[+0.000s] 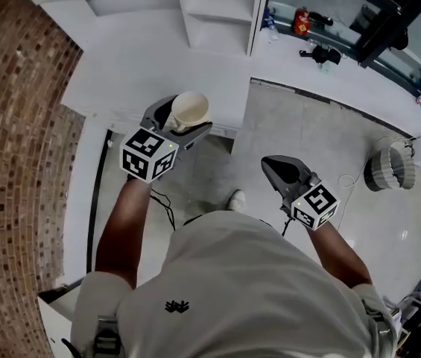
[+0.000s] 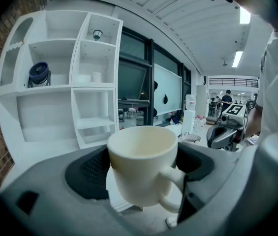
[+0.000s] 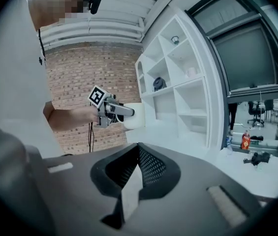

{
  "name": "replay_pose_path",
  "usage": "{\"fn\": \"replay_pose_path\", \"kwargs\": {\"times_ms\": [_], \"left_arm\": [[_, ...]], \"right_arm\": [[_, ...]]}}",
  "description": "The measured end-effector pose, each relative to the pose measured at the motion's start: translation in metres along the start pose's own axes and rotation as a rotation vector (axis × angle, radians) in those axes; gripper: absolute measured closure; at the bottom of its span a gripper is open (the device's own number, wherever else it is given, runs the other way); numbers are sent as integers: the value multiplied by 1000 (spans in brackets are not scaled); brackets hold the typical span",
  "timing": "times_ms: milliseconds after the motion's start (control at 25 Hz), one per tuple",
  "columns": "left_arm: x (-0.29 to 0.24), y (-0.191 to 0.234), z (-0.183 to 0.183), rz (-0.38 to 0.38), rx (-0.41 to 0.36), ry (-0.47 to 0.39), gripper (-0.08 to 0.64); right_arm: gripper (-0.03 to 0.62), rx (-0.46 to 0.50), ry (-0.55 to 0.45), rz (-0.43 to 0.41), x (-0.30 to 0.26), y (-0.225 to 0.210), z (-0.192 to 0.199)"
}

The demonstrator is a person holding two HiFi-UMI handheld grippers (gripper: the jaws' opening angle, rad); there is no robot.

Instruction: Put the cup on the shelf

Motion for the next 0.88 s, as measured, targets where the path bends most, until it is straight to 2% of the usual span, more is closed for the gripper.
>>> {"fn": "replay_pose_path", "kwargs": {"times_ms": [360, 600, 880], "left_arm": [[-68, 36, -24, -24, -10, 18, 150], [-110, 69, -43, -10, -29, 12, 150], [-157, 132, -72, 24, -56, -21, 150]], "right_arm": [[581, -26, -2, 31, 5, -62, 10], [581, -66, 3, 97, 8, -96, 13], [581, -83, 5, 211, -11, -129, 1]]}}
Point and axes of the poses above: the fingertips, and each gripper's own axes: x backward along the fingers, y to its left, z out of its underside, the point moved 6 cm from there along x, backward along the fingers, and after that the axes turned 1 degree about -z, right-handed, at the moved point
